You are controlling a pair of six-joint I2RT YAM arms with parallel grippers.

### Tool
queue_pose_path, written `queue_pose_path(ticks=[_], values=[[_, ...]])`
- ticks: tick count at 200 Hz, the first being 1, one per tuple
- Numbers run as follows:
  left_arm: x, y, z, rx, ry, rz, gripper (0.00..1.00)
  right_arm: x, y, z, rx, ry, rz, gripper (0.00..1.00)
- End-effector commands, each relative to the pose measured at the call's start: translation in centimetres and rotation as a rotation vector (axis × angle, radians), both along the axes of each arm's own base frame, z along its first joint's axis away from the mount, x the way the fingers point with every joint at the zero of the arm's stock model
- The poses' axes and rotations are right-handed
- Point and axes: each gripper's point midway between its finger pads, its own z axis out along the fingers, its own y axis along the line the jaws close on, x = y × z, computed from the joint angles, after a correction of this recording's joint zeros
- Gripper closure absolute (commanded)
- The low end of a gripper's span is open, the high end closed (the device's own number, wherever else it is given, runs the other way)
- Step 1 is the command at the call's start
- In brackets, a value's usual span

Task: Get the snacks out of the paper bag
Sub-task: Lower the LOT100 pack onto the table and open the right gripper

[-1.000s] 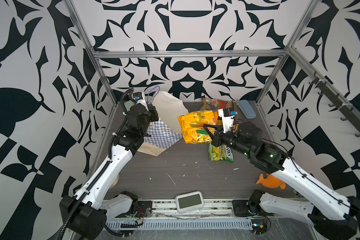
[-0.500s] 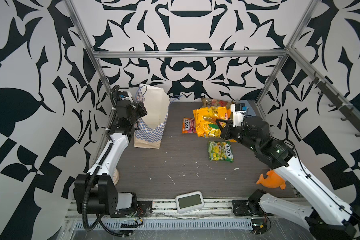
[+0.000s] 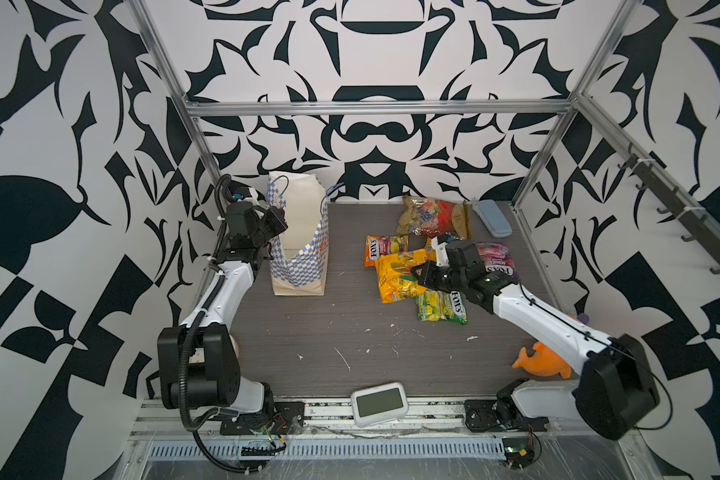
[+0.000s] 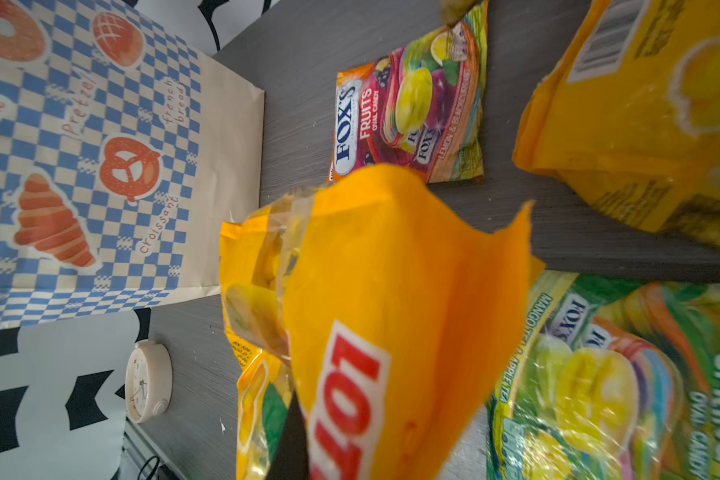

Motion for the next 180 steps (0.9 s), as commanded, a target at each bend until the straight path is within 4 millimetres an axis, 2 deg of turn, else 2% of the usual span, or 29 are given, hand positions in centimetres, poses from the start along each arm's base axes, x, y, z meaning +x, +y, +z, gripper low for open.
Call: queue_pose_path(ticks=[1, 40, 79, 106, 124, 147, 159, 172, 180], values=[[0.3, -0.3, -1.0, -0.042, 0.013, -0.010, 1.00, 2.8, 2.9, 5.3, 0.193, -0.162, 0.052, 1.00], [-0.1, -0.3, -1.3, -0.046, 0.014, 0.006, 1.00, 3.9, 4.7, 0.5, 0.180, -0.066, 0.066, 0.99], [-0.1, -1.9, -2.0, -0.070, 0.021, -0.030, 1.00, 4.5, 5.2, -1.8, 0.159, -0.035, 0.047, 0.97], [-0.1, -2.0, -2.0, -0.094, 0.011, -0.025, 1.00, 4.7, 5.1, -3.7, 0.135, 0.001, 0.033, 0.95], [-0.5, -1.8, -1.5, -0.077, 0.009, -0.021, 1.00, 4.7, 5.1, -4.6, 0.129, 0.023, 0.032, 0.88], [-1.2, -0.7, -0.8, -0.020, 0.000, 0.034, 1.00, 4.7, 4.8, -5.4, 0.078, 0.033, 0.031, 0.76], [-1.5, -0.1, -0.3, 0.015, -0.012, 0.054, 0.85, 4.7, 4.5, -5.5, 0.054, 0.030, 0.019, 0.72], [-1.9, 0.2, 0.4, 0.052, -0.021, 0.063, 0.82, 4.7, 4.2, -5.2, 0.024, 0.021, 0.015, 0.64], [-2.0, 0.4, 0.9, 0.073, -0.026, 0.067, 0.69, 4.6, 4.0, -5.0, -0.007, 0.016, 0.013, 0.63]])
